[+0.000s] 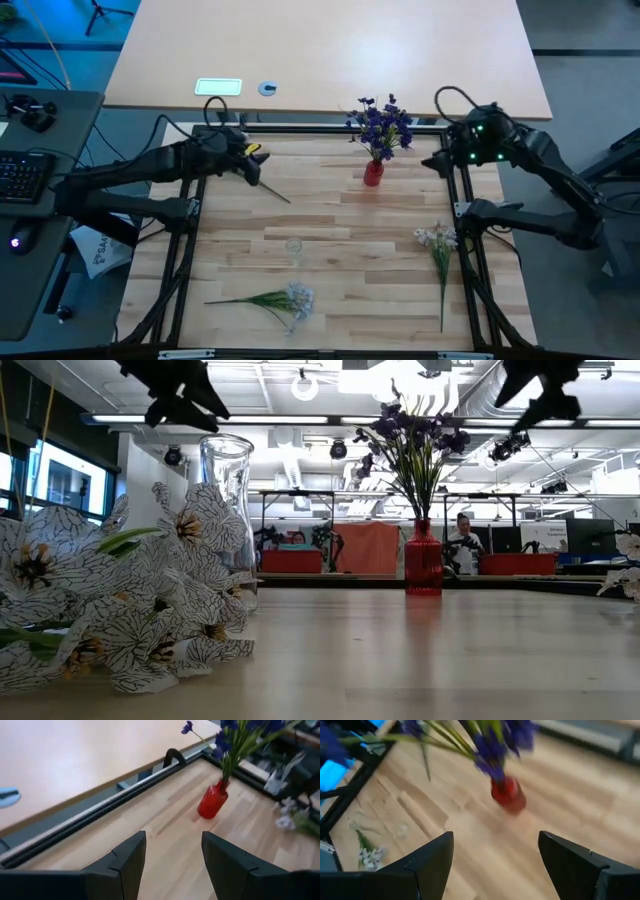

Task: Sort flowers into vase by color
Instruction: Put the middle right white flowers into the transparent vase

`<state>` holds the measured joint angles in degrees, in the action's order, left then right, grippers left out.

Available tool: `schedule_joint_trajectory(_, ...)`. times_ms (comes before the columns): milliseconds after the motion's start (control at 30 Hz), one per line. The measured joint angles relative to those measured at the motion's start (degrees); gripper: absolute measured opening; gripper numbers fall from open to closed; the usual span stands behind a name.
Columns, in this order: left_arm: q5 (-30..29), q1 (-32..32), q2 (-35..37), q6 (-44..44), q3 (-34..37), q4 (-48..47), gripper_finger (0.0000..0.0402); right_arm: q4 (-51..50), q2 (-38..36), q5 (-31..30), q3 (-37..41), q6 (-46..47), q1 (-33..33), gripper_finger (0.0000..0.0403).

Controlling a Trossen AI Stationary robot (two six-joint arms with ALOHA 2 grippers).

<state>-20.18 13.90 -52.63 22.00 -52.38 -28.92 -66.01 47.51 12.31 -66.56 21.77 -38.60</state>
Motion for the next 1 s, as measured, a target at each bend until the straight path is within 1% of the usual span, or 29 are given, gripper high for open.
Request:
schedule_joint_trajectory(67,0.39,-0.61,0.02,2.51,0.00,-0.39,0.0182,-1.57,0.38,2.19,1.96,3.13,0.00,0.0287)
schedule_joint_trajectory(167,1.82,-2.10,-0.37,3.51,0.00,-1.25,0.0182,-2.30,0.25,10.51,7.90,8.52,2.04,0.0287)
schedule_joint_trajectory(233,2.61,-3.54,-0.73,1.90,0.04,-2.19,0.0182,-2.66,-0.49,15.27,13.21,15.06,5.80,0.0287)
schedule_joint_trajectory(333,2.77,-5.62,-0.97,-1.15,0.04,-3.52,0.0182,-4.51,-2.50,17.41,21.06,26.61,15.39,0.0287)
schedule_joint_trajectory(433,2.94,-6.85,-0.94,-4.03,0.04,-5.79,0.0182,-4.86,-4.56,17.17,26.67,40.49,27.25,0.0287)
schedule_joint_trajectory(500,3.94,-7.49,-0.49,-4.56,0.05,-8.53,0.0182,-2.82,-4.45,12.38,25.54,49.50,35.45,0.0287)
schedule_joint_trajectory(567,5.23,-8.24,0.16,-4.61,0.07,-11.53,0.0182,-0.13,-3.55,8.85,24.38,59.63,41.80,0.0287)
schedule_joint_trajectory(633,6.20,-9.07,0.86,-4.63,0.07,-14.87,0.0182,3.90,-1.61,7.10,23.66,68.17,47.70,0.0287)
schedule_joint_trajectory(700,6.12,-10.00,1.60,-5.39,0.07,-16.69,0.0182,7.45,1.50,5.99,23.31,74.61,52.92,0.0287)
schedule_joint_trajectory(767,6.03,-10.65,2.37,-7.26,0.07,-16.98,0.0182,12.87,5.47,4.47,23.12,78.36,56.75,0.0287)
schedule_joint_trajectory(867,5.96,-10.76,3.25,-9.21,0.07,-16.21,0.0182,22.00,11.86,4.24,22.97,79.38,60.80,0.0287)
schedule_joint_trajectory(933,5.91,-10.76,3.67,-10.11,0.07,-15.70,0.0182,23.59,15.90,4.93,22.95,80.01,63.07,0.0287)
schedule_joint_trajectory(1000,5.70,-10.68,3.85,-10.18,0.07,-15.54,0.0182,21.78,18.70,5.72,22.97,80.04,64.88,0.0287)
